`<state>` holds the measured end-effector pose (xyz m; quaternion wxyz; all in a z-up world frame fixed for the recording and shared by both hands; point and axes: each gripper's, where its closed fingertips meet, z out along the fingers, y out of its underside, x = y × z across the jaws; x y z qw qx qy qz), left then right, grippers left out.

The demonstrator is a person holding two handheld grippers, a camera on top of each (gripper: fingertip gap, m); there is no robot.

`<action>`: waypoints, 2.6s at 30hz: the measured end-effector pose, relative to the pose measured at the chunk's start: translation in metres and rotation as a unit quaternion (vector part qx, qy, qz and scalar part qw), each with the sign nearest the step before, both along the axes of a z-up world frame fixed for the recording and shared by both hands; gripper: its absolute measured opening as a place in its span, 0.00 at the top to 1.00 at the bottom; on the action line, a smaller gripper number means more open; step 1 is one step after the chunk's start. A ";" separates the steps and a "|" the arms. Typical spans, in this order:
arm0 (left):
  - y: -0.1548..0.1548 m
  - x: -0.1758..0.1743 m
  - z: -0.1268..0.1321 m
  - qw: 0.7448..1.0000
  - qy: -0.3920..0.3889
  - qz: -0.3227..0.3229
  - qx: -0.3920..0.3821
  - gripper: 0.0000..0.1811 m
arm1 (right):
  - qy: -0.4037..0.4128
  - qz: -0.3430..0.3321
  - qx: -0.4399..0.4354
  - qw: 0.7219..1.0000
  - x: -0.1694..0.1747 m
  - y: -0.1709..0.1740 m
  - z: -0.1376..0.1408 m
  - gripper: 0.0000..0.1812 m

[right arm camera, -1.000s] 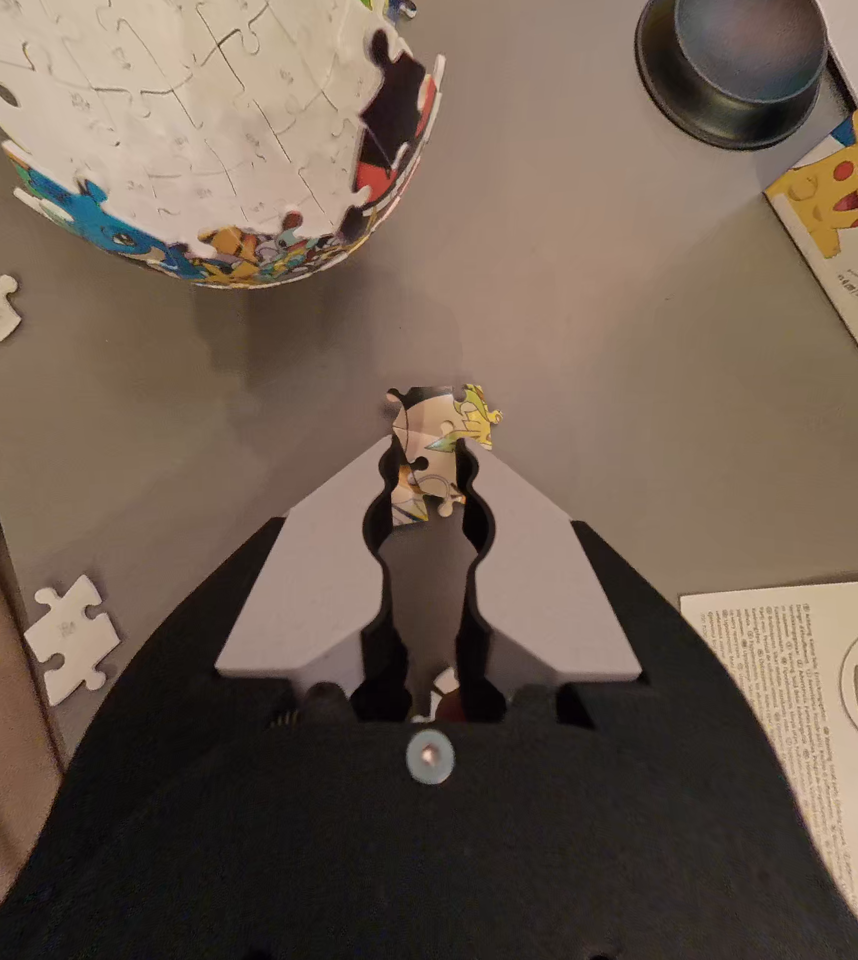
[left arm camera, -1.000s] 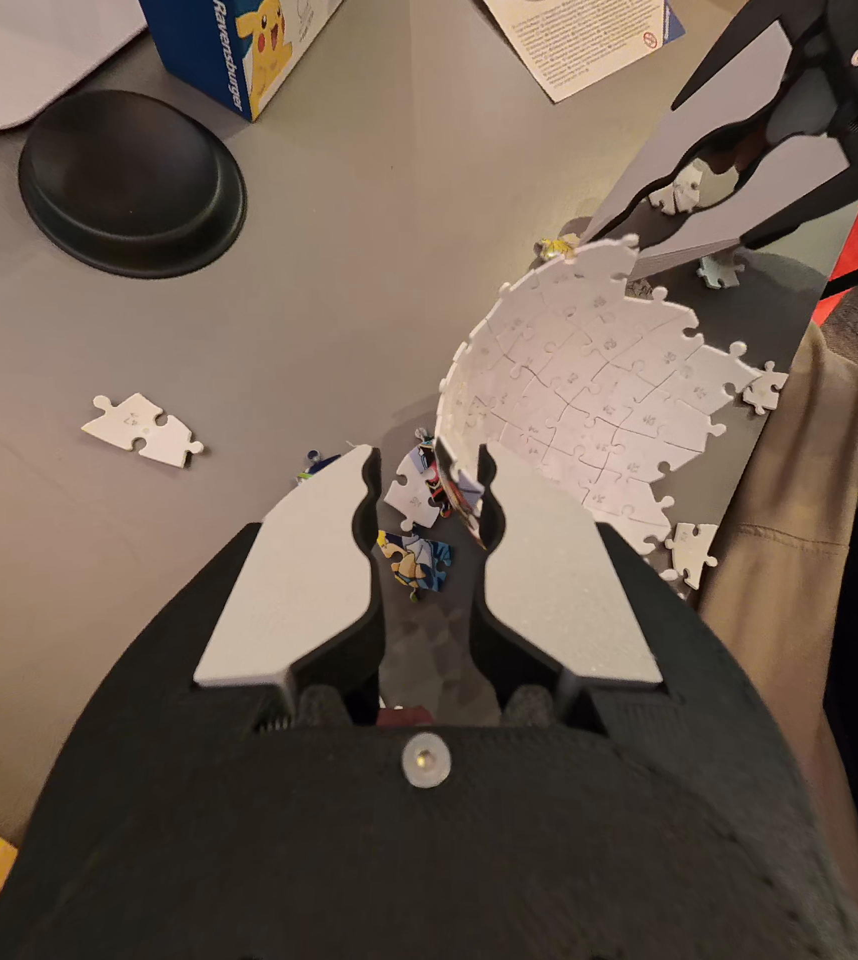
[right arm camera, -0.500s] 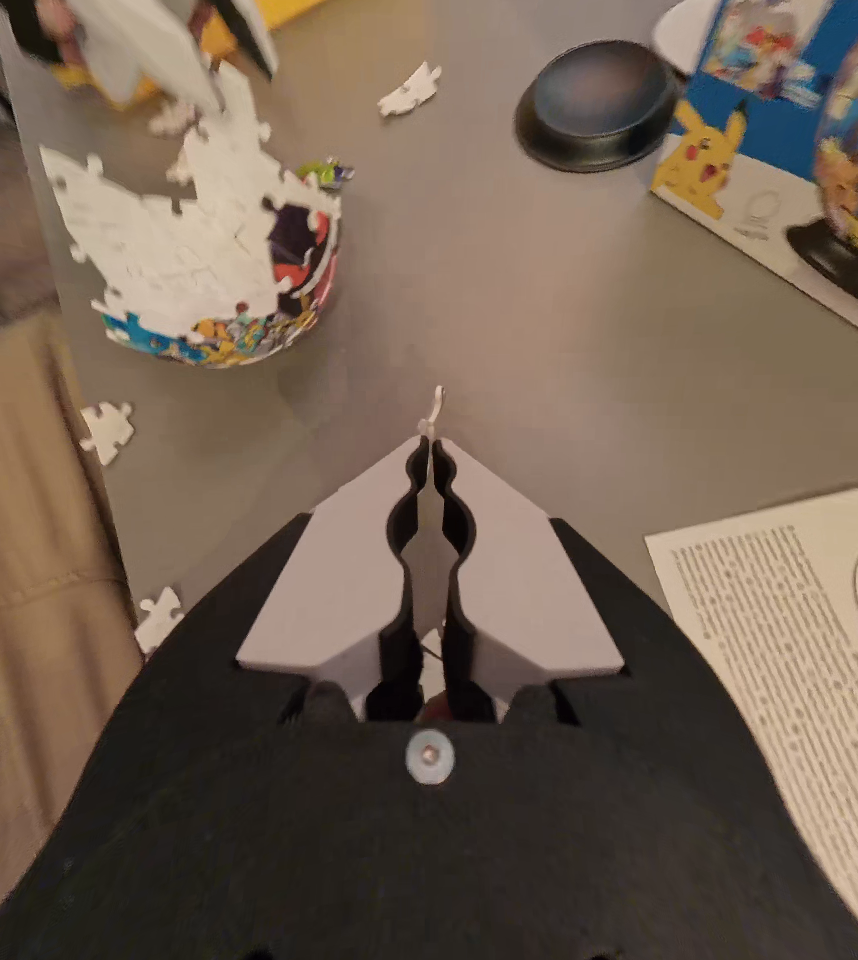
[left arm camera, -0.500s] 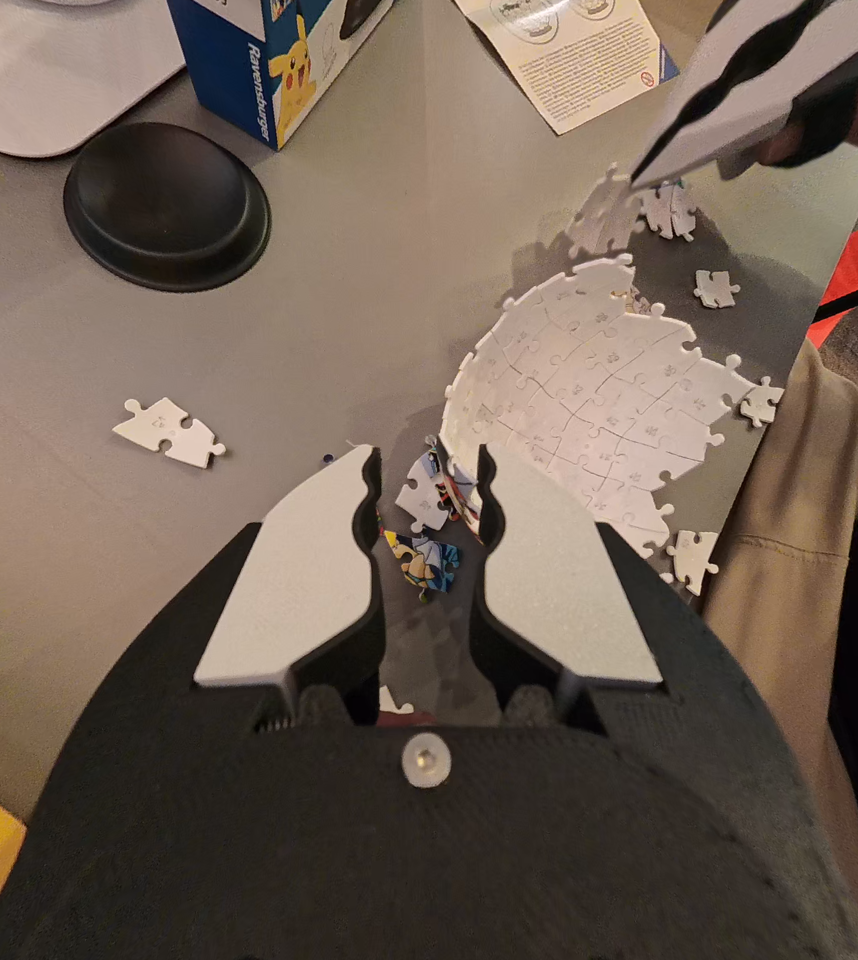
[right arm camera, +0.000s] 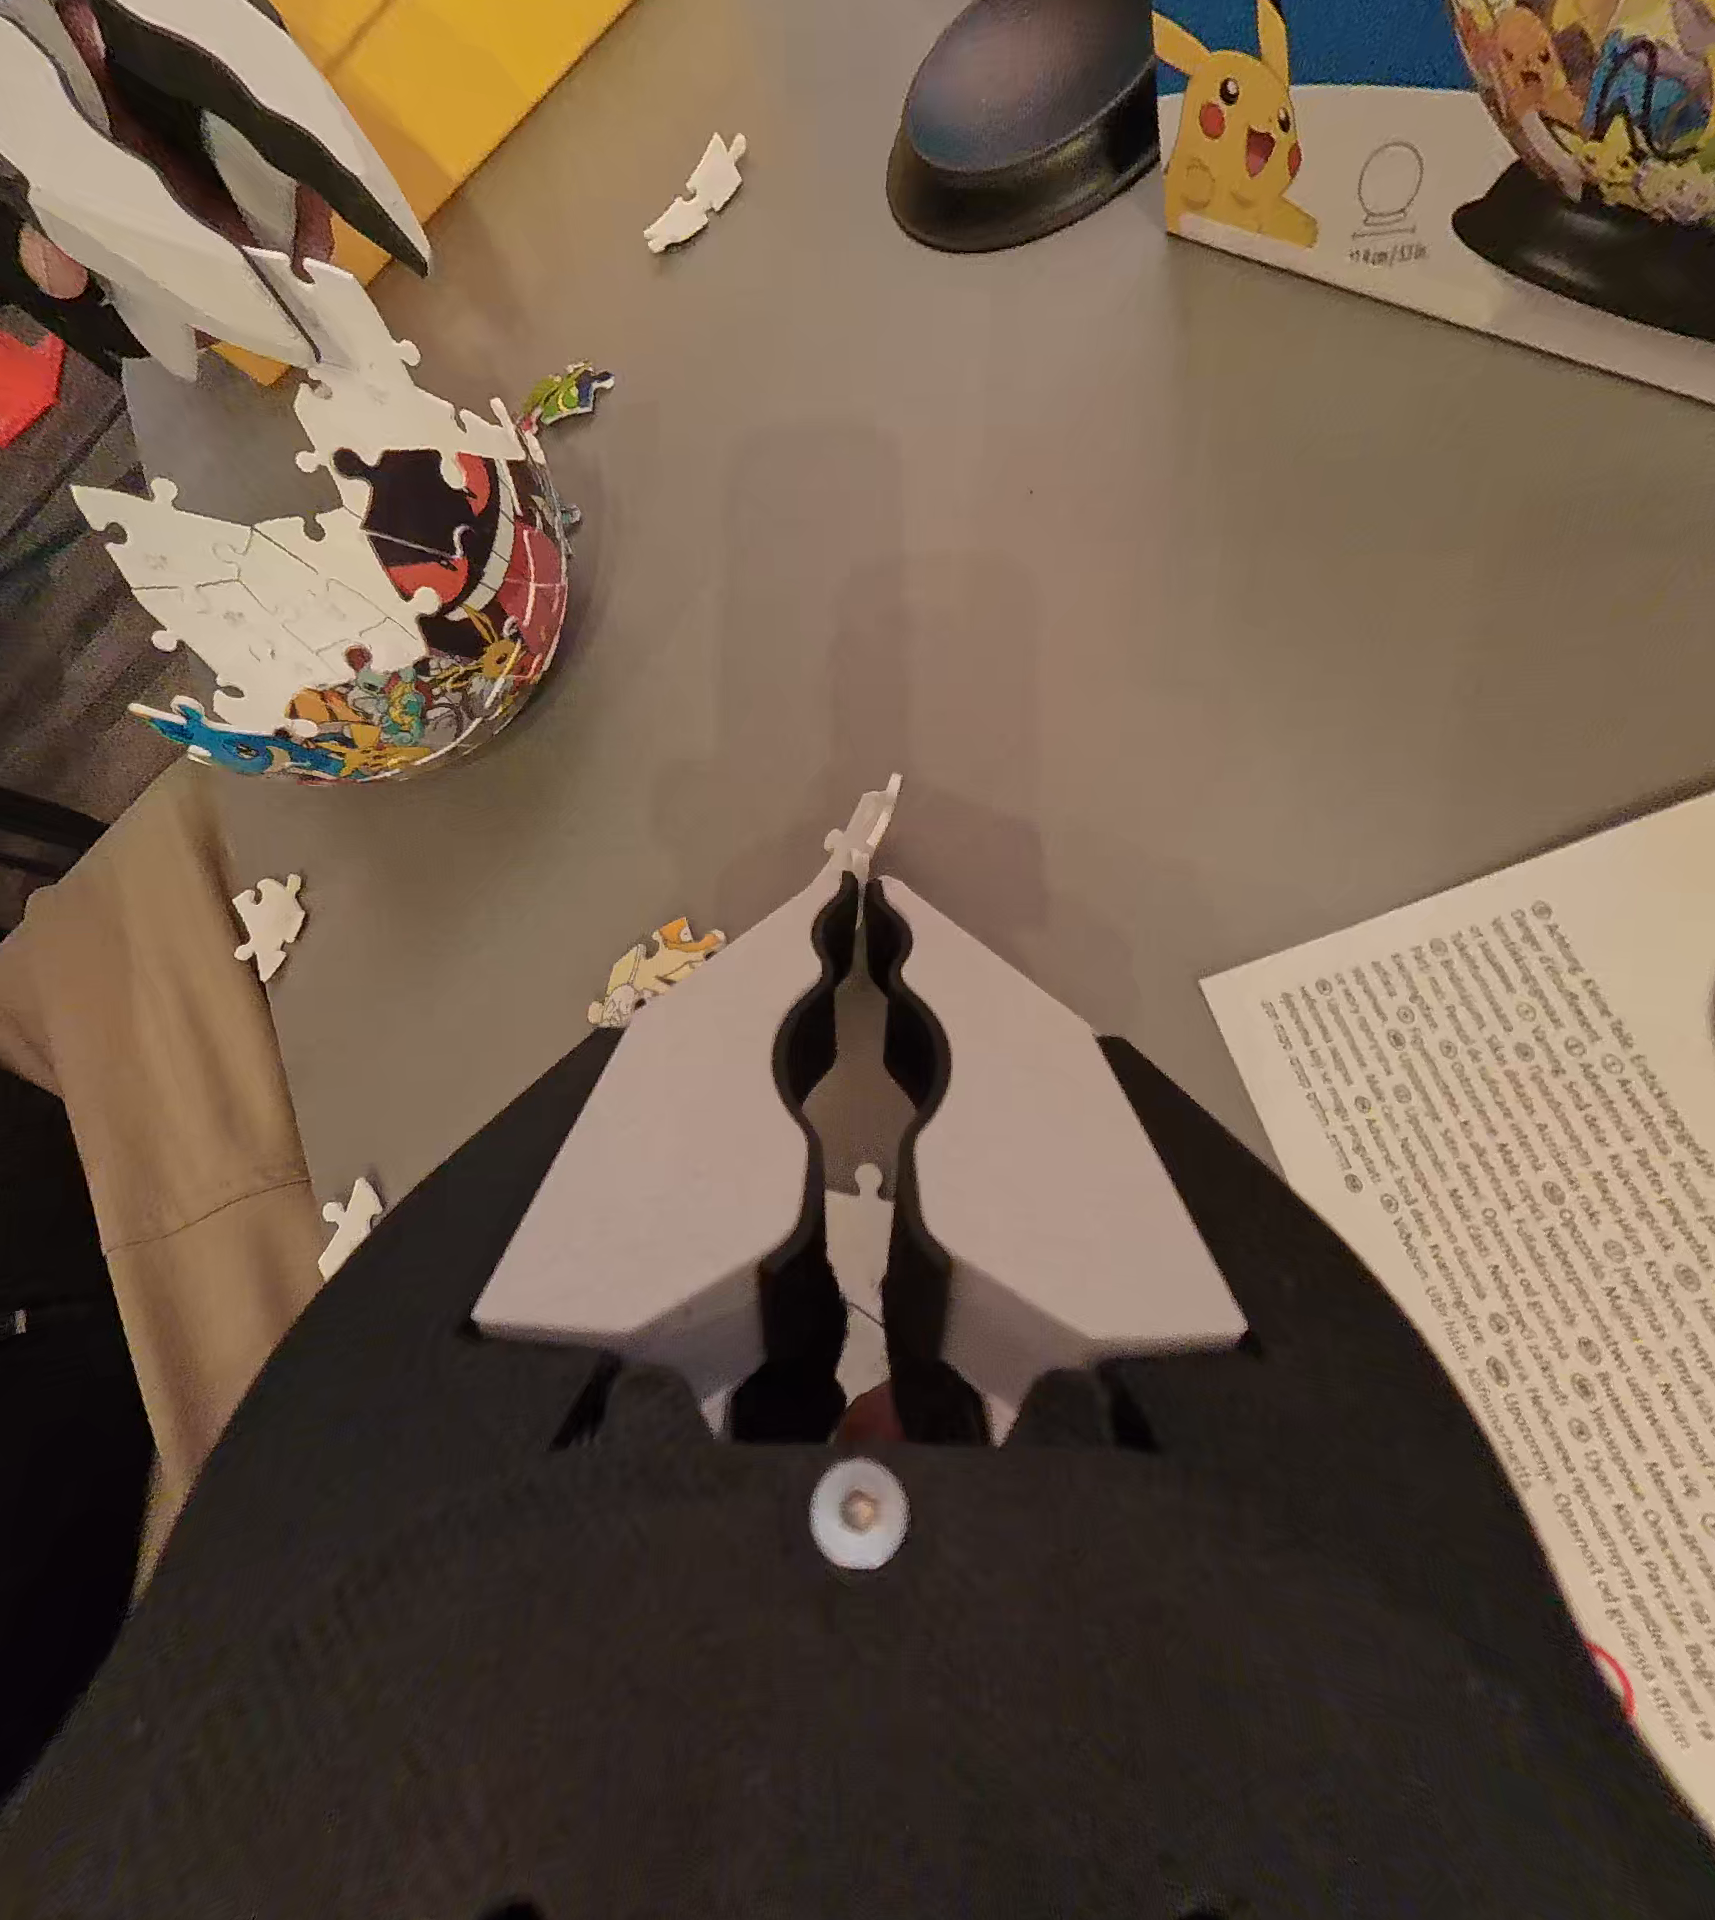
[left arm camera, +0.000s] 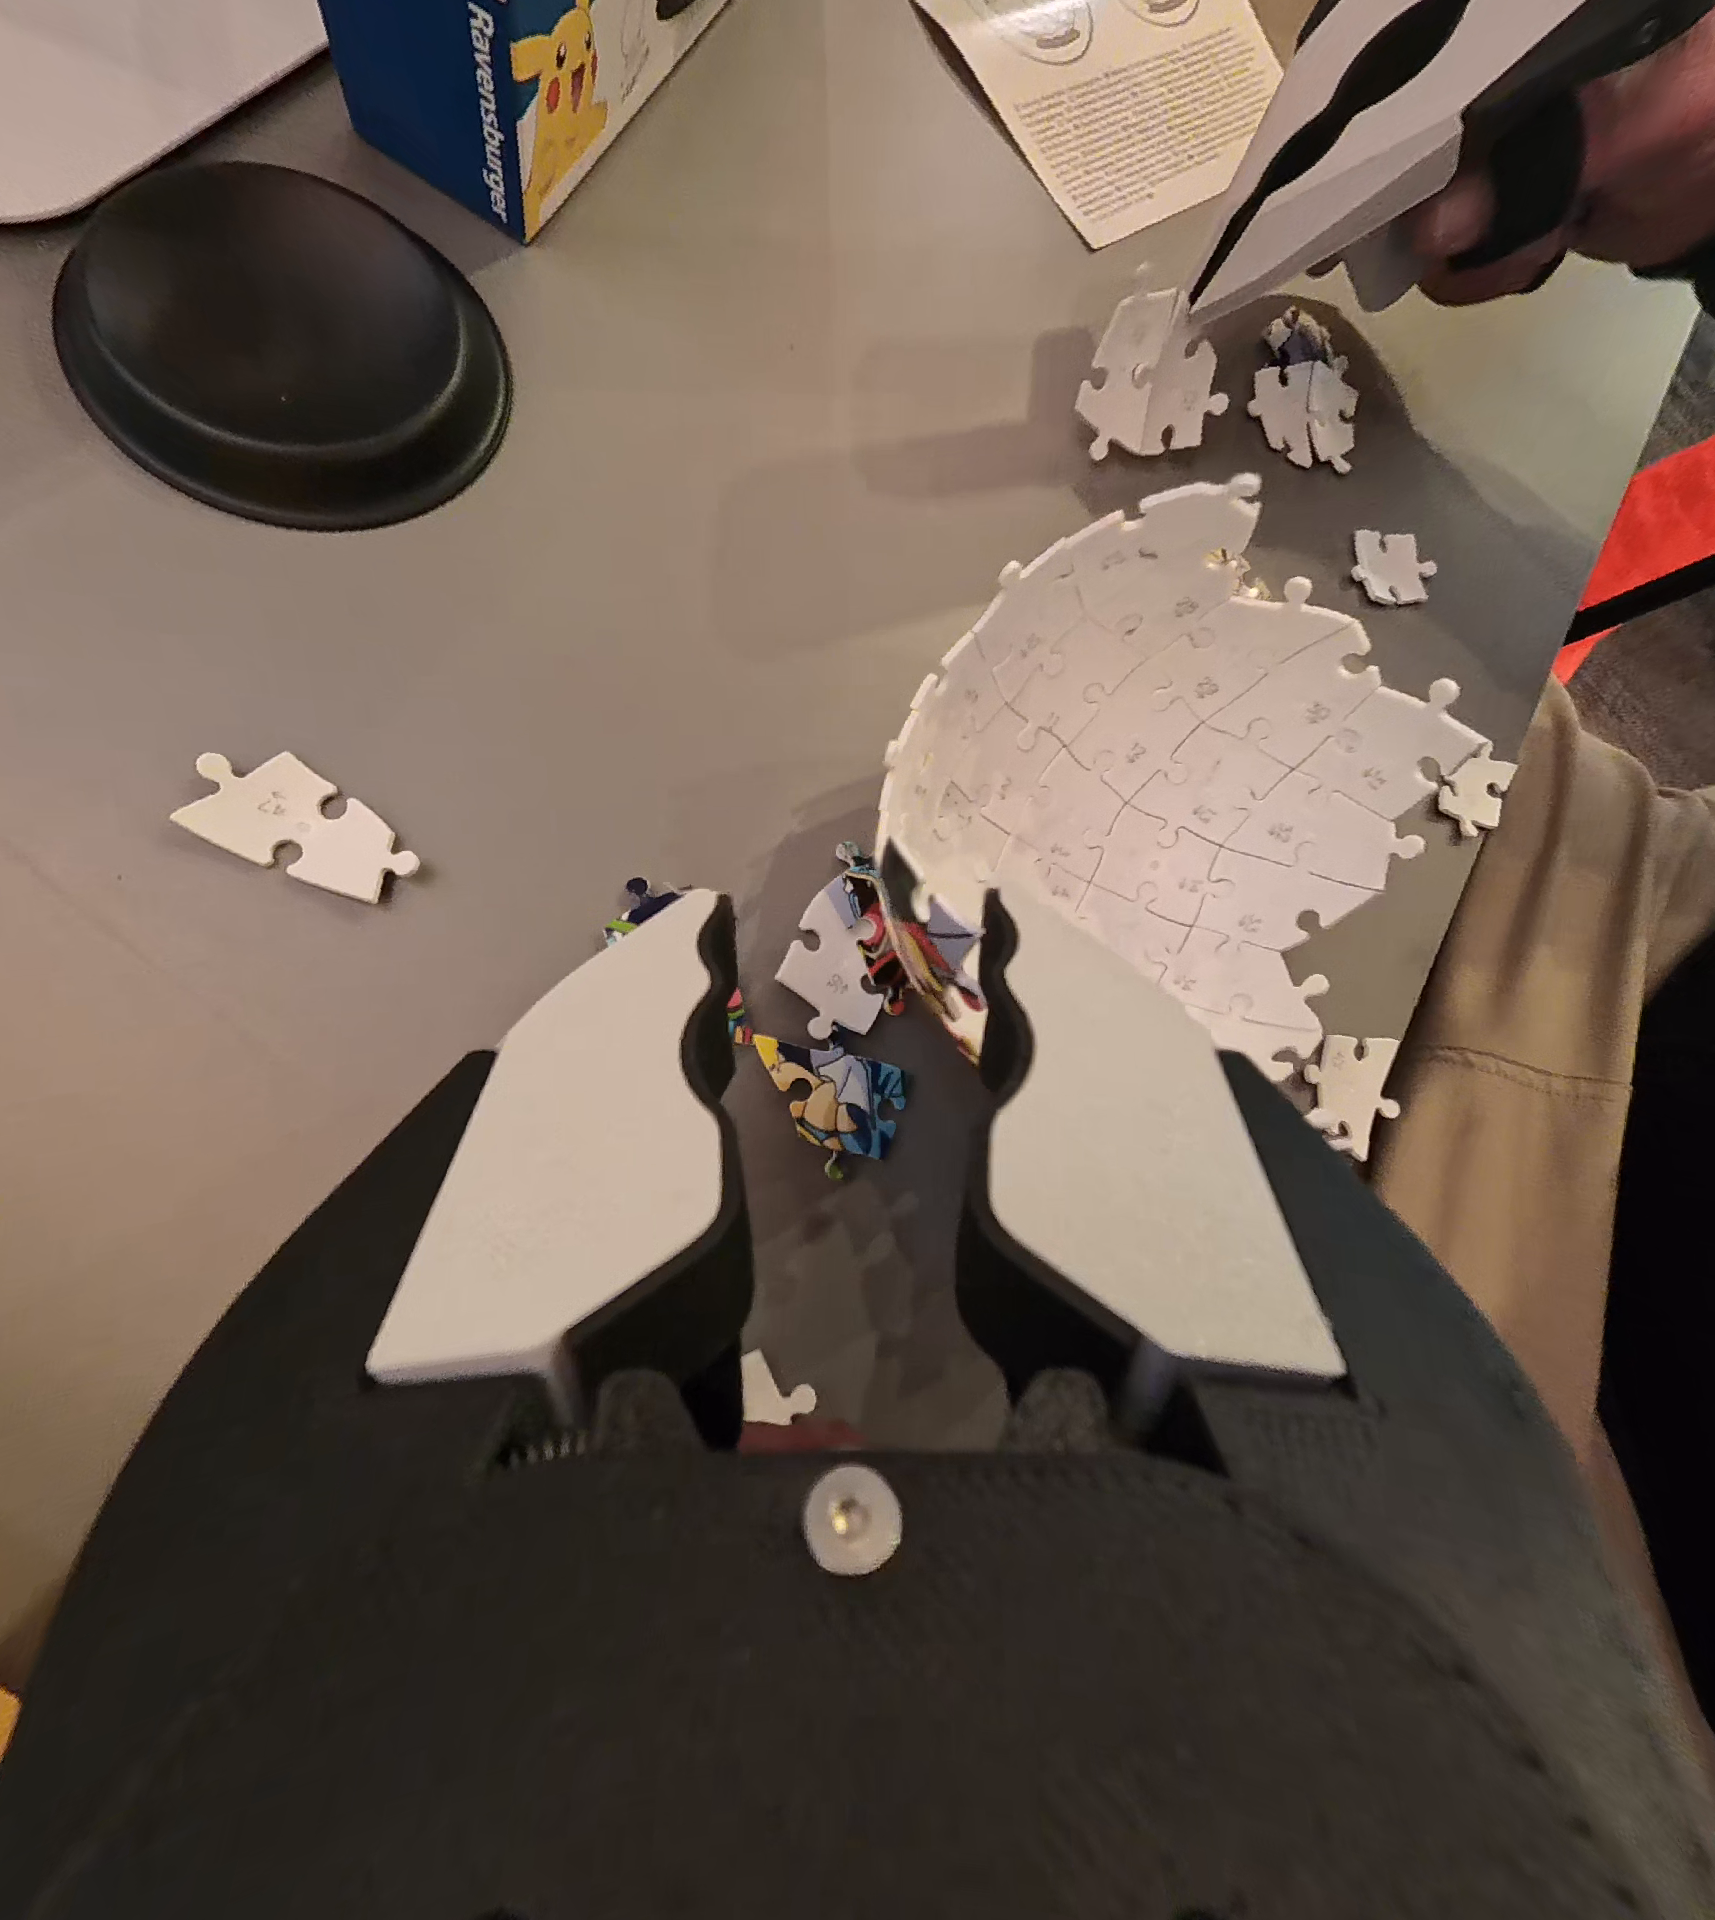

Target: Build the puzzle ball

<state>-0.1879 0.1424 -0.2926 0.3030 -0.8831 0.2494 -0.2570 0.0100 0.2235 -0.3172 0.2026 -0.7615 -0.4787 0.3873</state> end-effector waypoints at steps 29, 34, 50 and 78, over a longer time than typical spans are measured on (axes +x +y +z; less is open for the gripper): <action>-0.002 0.013 -0.020 0.996 0.010 -0.082 -0.037 0.92 | -0.027 0.371 0.077 0.925 -0.153 -0.062 0.063 1.00; 0.000 0.020 -0.022 0.995 -0.007 -0.091 -0.040 0.92 | -0.035 0.370 0.069 0.926 -0.153 -0.061 0.044 1.00; 0.022 0.041 -0.020 0.991 0.013 -0.136 -0.011 0.90 | 0.004 0.337 0.103 0.936 -0.149 -0.047 0.037 1.00; 0.022 0.036 -0.032 0.991 0.018 -0.132 -0.029 0.98 | 0.009 0.318 0.125 0.940 -0.152 -0.041 0.031 1.00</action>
